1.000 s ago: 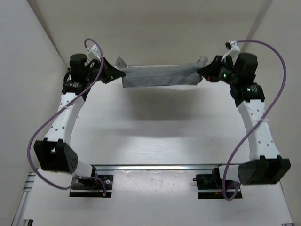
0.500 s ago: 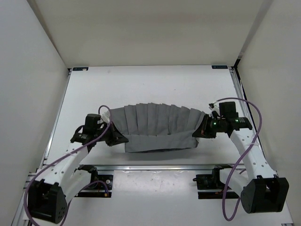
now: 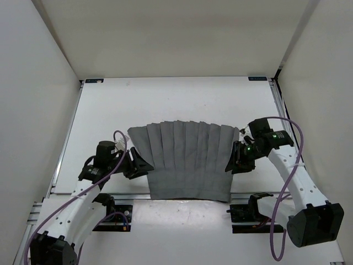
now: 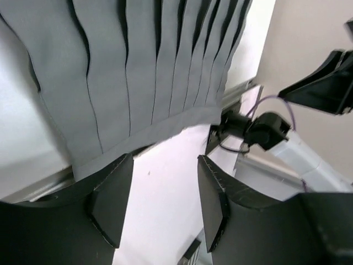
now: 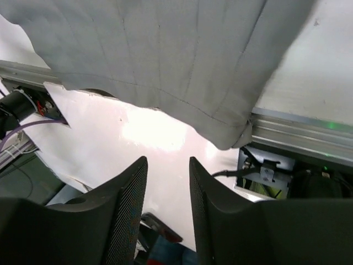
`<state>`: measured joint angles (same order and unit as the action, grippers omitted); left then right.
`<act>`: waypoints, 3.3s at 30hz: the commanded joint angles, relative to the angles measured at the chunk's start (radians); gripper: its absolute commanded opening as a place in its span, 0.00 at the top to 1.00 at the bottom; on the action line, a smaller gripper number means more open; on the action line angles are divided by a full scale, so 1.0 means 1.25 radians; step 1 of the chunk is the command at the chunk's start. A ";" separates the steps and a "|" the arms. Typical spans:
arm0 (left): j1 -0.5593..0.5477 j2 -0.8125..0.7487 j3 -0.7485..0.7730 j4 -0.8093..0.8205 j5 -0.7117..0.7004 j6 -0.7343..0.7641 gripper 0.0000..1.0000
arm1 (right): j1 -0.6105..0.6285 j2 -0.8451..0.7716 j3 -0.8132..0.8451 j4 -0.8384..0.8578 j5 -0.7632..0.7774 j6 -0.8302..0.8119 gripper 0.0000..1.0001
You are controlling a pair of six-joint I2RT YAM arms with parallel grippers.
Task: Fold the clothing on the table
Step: Flatten the skirt out, then fold the skirt
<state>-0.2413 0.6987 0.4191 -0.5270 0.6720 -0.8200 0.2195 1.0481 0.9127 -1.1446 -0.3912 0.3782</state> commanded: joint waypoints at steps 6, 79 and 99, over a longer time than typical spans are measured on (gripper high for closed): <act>-0.072 0.058 -0.009 -0.007 -0.148 -0.004 0.68 | 0.062 0.012 -0.002 0.014 0.102 0.056 0.76; -0.149 0.327 0.008 0.185 -0.330 0.063 0.36 | -0.084 0.174 -0.087 0.339 0.055 -0.046 0.34; -0.190 0.444 0.030 0.261 -0.379 0.042 1.00 | -0.058 0.138 -0.224 0.481 0.014 0.062 0.38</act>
<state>-0.4816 1.2518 0.4408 -0.2050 0.2211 -0.7757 0.1371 1.2274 0.6609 -0.6312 -0.3408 0.3893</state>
